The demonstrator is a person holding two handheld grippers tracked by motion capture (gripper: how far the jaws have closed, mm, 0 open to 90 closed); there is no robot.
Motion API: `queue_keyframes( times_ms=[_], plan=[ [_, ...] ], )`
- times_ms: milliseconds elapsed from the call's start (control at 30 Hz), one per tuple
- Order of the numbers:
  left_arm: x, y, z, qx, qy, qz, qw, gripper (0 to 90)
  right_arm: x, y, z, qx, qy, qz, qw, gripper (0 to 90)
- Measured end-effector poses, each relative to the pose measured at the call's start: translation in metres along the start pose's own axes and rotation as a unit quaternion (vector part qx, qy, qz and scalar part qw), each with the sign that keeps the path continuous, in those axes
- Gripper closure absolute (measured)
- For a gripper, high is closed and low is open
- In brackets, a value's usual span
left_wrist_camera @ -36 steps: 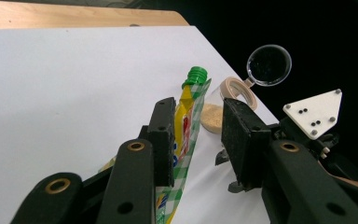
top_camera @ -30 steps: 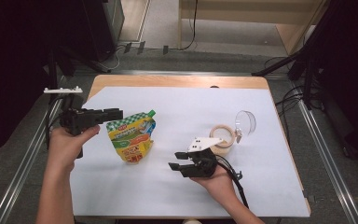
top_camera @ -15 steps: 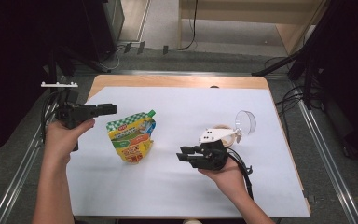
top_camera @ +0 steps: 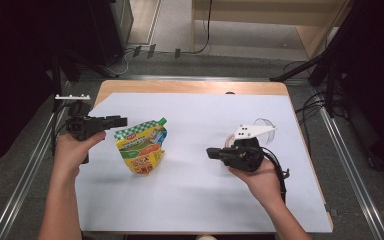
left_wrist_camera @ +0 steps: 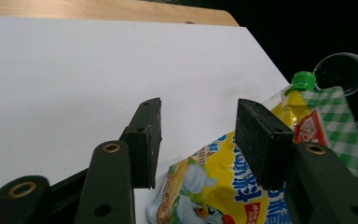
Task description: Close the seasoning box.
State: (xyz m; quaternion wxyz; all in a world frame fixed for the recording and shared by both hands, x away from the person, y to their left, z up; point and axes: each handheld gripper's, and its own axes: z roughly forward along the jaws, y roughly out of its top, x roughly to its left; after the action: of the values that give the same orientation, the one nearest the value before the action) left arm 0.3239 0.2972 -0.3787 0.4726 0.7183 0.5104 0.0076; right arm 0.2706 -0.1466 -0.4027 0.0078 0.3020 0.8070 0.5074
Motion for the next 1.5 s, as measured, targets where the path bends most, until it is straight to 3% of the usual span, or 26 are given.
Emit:
queue_keyframes(
  times_ms=[367, 533, 800, 1167, 1500],
  plan=[
    [0.007, -0.011, 0.014, 0.01, 0.005, -0.004, 0.9999, 49.5, -0.018, 0.006, -0.03, -0.014, -0.024, 0.012, 0.9995, 90.0],
    [0.009, -0.016, 0.021, 0.019, 0.008, 0.001, 0.9998, 48.9, -0.028, 0.008, -0.043, -0.02, -0.022, 0.024, 0.9993, 90.0],
    [0.011, -0.022, 0.03, 0.034, 0.01, 0.01, 0.9993, 48.5, -0.039, 0.009, -0.063, -0.031, -0.049, 0.031, 0.9978, 90.0],
    [0.011, -0.028, 0.038, 0.048, 0.007, 0.01, 0.9988, 48.2, -0.055, 0.008, -0.091, -0.052, -0.086, 0.045, 0.994, 90.0],
    [0.013, -0.031, 0.036, 0.043, 0.008, 0.004, 0.999, 48.2, -0.072, 0.003, -0.118, -0.067, -0.116, 0.067, 0.9887, 90.0]
  ],
)
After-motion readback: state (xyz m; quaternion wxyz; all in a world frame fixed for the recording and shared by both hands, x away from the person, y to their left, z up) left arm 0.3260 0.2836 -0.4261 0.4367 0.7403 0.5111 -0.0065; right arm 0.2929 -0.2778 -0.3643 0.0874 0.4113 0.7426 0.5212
